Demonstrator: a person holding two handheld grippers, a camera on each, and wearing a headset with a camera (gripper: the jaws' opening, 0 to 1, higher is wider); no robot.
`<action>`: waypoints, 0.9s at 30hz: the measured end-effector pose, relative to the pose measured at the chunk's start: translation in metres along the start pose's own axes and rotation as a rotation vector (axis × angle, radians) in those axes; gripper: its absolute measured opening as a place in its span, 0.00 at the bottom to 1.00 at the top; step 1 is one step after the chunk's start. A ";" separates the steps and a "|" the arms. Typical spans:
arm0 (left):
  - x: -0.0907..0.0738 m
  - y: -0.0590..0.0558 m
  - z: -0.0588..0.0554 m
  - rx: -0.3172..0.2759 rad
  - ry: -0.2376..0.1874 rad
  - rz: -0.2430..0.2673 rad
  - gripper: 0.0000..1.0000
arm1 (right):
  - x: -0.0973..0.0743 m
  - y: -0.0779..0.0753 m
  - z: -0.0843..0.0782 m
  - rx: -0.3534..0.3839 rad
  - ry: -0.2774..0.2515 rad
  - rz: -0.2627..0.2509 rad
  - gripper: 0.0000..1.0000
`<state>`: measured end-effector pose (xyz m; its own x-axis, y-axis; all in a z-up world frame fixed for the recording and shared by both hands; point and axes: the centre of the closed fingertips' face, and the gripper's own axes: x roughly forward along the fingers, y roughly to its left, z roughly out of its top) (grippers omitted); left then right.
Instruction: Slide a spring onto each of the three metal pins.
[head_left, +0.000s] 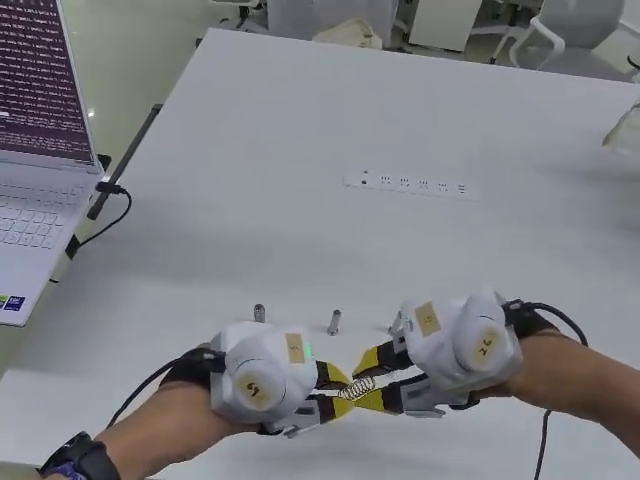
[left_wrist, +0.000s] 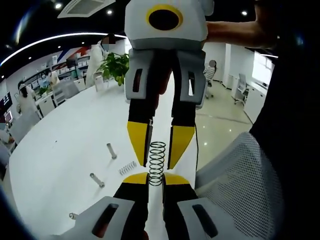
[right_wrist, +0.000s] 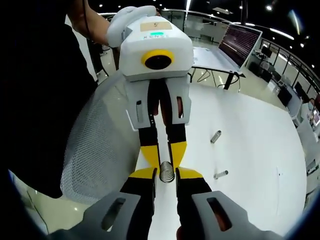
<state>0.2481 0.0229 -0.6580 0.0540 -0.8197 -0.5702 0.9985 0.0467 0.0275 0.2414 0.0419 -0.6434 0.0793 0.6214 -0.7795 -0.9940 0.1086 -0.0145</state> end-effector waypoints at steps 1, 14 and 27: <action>0.000 0.000 0.000 0.001 0.000 -0.001 0.02 | 0.000 0.000 0.001 -0.004 -0.001 0.002 0.12; 0.002 -0.002 0.001 0.006 0.000 -0.014 0.02 | 0.006 0.003 -0.006 -0.038 0.039 0.033 0.09; 0.004 -0.003 -0.002 -0.001 0.011 -0.017 0.02 | 0.009 0.003 -0.009 -0.048 0.059 0.040 0.08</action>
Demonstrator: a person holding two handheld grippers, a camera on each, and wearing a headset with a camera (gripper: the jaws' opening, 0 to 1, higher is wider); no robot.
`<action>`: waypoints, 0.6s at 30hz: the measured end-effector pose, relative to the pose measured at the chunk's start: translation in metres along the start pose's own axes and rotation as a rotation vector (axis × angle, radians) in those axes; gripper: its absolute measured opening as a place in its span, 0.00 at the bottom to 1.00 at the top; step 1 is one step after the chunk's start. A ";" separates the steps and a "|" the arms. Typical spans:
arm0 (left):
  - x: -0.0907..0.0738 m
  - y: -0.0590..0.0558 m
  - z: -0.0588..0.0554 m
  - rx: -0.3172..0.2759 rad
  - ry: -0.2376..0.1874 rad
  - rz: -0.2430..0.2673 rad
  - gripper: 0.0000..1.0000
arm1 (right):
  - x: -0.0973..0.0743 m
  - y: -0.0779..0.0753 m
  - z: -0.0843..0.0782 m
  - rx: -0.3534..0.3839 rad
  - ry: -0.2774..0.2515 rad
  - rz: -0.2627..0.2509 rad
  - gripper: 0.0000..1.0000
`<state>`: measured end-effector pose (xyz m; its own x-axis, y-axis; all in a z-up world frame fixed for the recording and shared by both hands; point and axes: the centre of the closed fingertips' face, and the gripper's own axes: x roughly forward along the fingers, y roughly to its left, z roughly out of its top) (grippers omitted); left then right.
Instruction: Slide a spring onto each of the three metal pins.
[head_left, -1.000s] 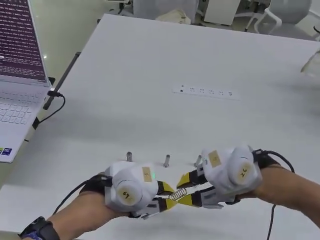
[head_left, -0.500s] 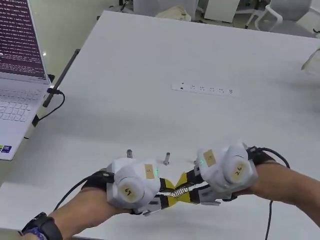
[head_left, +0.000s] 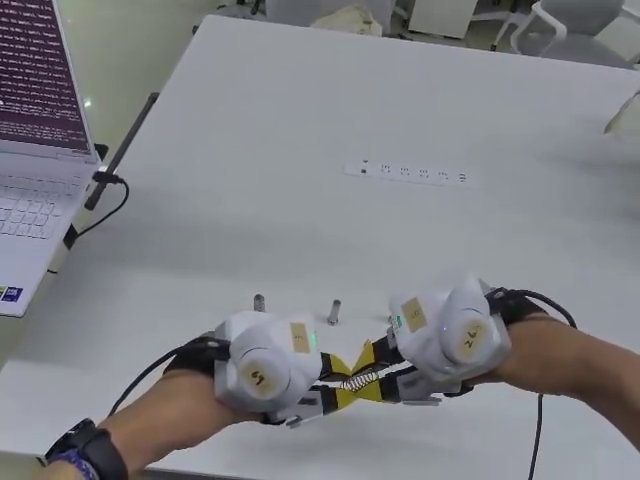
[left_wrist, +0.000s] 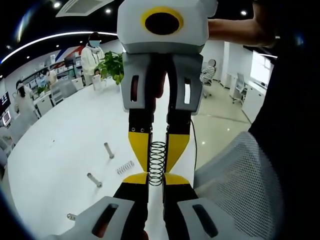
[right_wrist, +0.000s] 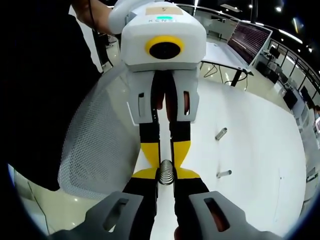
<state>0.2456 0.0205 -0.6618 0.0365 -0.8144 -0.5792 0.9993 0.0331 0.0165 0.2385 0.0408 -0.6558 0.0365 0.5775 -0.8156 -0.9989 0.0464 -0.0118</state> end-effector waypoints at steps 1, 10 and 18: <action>0.001 0.000 0.000 -0.002 0.000 0.000 0.02 | 0.001 0.000 -0.001 -0.001 0.002 0.000 0.08; 0.006 -0.001 -0.007 -0.009 0.016 0.008 0.04 | 0.002 0.000 -0.007 0.015 0.001 -0.006 0.08; -0.002 0.005 -0.020 -0.059 0.023 0.045 0.10 | -0.003 -0.002 -0.013 0.029 0.007 -0.017 0.08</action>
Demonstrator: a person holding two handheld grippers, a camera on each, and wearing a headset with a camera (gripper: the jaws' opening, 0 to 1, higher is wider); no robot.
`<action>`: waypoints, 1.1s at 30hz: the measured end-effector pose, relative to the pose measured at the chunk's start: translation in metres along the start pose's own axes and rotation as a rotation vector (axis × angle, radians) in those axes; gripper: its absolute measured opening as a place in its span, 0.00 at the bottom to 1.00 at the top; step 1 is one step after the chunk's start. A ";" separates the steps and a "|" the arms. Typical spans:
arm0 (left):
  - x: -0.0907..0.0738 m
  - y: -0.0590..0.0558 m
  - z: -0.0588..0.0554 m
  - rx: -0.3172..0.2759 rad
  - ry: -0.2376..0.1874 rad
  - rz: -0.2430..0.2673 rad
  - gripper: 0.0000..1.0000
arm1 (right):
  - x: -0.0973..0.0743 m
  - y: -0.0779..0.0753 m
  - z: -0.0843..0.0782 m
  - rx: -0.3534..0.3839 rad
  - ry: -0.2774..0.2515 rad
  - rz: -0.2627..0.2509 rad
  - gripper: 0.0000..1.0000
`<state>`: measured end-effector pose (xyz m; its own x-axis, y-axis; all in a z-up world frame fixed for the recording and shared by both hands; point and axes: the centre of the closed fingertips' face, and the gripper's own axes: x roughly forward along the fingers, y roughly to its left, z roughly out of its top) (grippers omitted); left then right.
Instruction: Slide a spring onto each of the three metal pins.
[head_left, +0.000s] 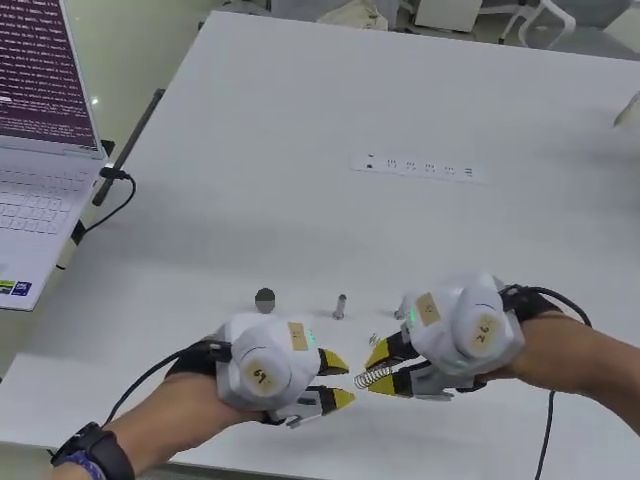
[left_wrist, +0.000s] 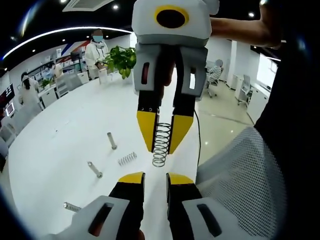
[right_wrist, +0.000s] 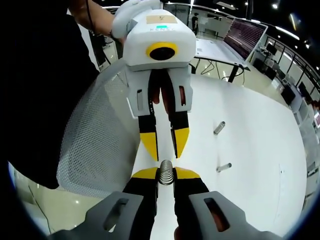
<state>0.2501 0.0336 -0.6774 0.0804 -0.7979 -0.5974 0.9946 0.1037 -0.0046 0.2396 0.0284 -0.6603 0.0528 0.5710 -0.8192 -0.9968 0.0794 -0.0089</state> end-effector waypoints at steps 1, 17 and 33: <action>-0.001 0.000 -0.001 -0.008 -0.001 0.003 0.10 | -0.001 0.000 -0.001 0.002 0.000 -0.001 0.08; -0.022 0.017 -0.010 -0.106 -0.035 0.094 0.16 | -0.005 -0.010 -0.012 0.025 0.023 -0.024 0.08; -0.055 0.038 -0.033 -0.210 -0.057 0.218 0.25 | -0.009 -0.029 -0.031 0.051 0.085 -0.042 0.08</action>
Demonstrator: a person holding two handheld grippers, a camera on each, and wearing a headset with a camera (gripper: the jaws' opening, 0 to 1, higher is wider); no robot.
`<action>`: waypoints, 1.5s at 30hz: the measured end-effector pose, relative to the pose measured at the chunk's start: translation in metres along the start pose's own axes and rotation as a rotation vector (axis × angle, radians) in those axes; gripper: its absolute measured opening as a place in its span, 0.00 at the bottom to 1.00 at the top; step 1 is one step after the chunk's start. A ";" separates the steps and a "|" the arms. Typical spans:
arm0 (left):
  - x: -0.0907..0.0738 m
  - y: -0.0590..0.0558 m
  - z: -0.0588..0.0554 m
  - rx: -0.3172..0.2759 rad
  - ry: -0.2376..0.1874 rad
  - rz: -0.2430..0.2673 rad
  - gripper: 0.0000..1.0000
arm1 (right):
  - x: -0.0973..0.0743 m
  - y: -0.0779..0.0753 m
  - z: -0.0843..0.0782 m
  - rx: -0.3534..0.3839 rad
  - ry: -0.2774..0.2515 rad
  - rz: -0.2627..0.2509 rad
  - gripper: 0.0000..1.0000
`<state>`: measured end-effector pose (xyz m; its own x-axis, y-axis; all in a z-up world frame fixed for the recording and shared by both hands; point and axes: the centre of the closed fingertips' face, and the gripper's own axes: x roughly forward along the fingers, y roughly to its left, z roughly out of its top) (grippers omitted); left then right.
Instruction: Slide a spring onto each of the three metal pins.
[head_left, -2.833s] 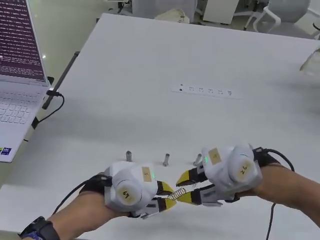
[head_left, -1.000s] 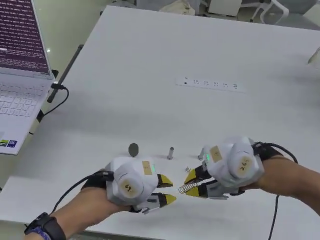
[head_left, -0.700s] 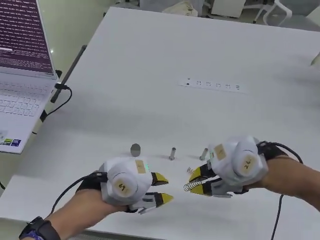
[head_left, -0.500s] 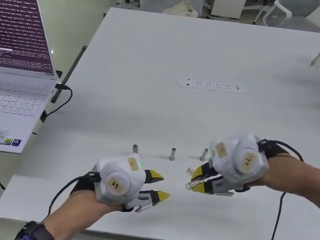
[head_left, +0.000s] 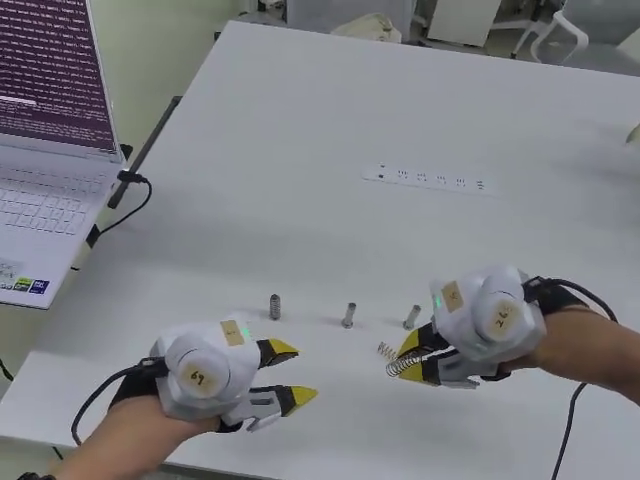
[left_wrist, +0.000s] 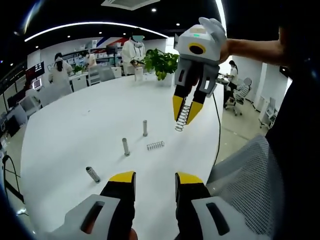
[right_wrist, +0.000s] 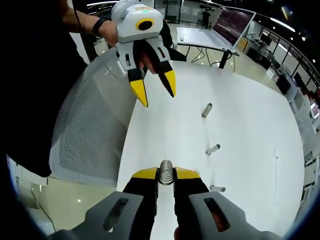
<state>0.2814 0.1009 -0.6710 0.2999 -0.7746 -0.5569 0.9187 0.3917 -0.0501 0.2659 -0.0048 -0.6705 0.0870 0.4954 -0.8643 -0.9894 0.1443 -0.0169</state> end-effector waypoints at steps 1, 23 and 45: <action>-0.002 0.003 -0.001 -0.007 -0.002 0.011 0.26 | 0.000 -0.001 -0.001 0.000 0.005 0.000 0.08; -0.047 0.049 -0.020 -0.109 -0.029 0.165 0.35 | 0.005 -0.034 -0.012 0.018 0.045 -0.014 0.08; -0.068 0.061 -0.031 -0.157 -0.040 0.218 0.46 | 0.011 -0.062 -0.018 0.020 0.094 -0.005 0.09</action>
<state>0.3095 0.1931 -0.6617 0.4992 -0.6812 -0.5355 0.7809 0.6215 -0.0626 0.3263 -0.0232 -0.6882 0.0794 0.4123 -0.9076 -0.9864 0.1639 -0.0118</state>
